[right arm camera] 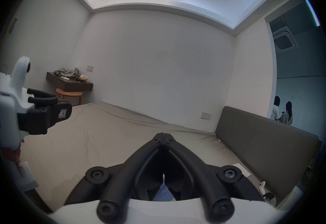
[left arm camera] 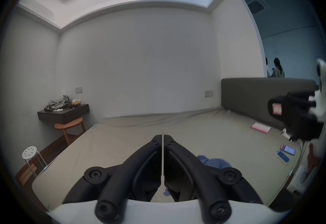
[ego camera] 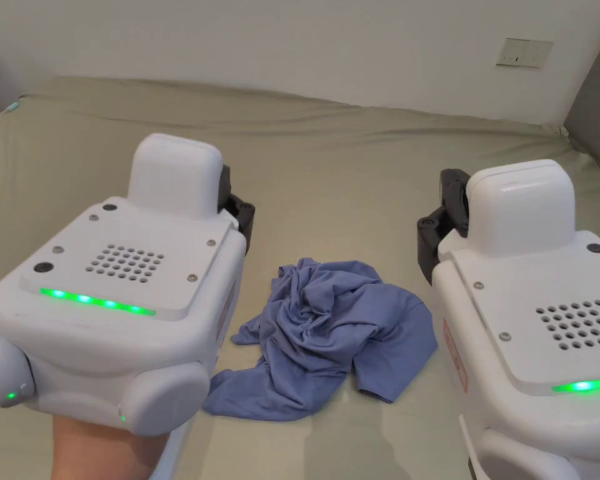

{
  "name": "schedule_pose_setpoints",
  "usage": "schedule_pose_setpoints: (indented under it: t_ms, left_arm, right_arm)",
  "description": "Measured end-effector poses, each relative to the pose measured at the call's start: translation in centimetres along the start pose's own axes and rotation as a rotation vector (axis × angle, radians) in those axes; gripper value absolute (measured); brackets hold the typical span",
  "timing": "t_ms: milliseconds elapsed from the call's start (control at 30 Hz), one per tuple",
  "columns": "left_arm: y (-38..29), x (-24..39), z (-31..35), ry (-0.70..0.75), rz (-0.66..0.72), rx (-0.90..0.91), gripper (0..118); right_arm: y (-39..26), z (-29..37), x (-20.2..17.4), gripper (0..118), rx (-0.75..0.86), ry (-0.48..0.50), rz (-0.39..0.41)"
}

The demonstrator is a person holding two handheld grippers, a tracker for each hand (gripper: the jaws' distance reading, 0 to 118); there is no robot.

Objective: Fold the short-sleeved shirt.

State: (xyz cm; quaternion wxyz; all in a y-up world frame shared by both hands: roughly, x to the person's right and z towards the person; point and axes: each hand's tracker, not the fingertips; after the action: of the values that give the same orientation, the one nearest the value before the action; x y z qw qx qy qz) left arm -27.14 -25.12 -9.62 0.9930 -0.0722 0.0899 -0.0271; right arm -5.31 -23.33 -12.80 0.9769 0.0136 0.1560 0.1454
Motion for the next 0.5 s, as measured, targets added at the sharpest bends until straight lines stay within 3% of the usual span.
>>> schedule_pose_setpoints:
  t_ms: [200,267,300,333,367,400,433,500]
  left_arm:
    - [-7.8,-1.6,-5.7,-0.077,0.029,-0.287,2]
    - [-11.2,-1.7,-7.7,-0.041,-0.017,-0.389,35]
    - [-12.8,-1.8,-8.7,-0.030,-0.029,-0.446,46]
    - [-14.3,-1.8,-9.6,-0.032,-0.033,-0.503,46]
    - [-15.9,-1.9,-10.7,-0.034,-0.014,-0.564,83]
    - [-17.5,-1.9,-11.5,-0.019,0.013,-0.615,110]
    - [-18.6,-2.0,-11.9,-0.029,0.033,-0.625,118]
    - [-20.6,-1.7,-13.2,-0.018,0.028,-0.675,117]
  right_arm:
    - [-3.3,-1.4,0.9,0,-0.084,0.015,-0.005]
    - [-4.5,-2.0,1.3,0,-0.126,0.019,-0.011]
    - [-5.1,-2.2,1.6,0,-0.141,0.016,-0.010]
    - [-5.7,-2.4,1.9,0,-0.153,0.009,-0.007]
    - [-6.2,-2.6,2.1,0,-0.166,0.002,-0.005]
    - [-6.8,-2.8,2.5,0,-0.180,-0.005,-0.005]
    - [-7.3,-3.0,2.8,0,-0.193,-0.009,-0.010]
    - [-8.5,-3.3,3.3,0,-0.231,-0.017,-0.017]
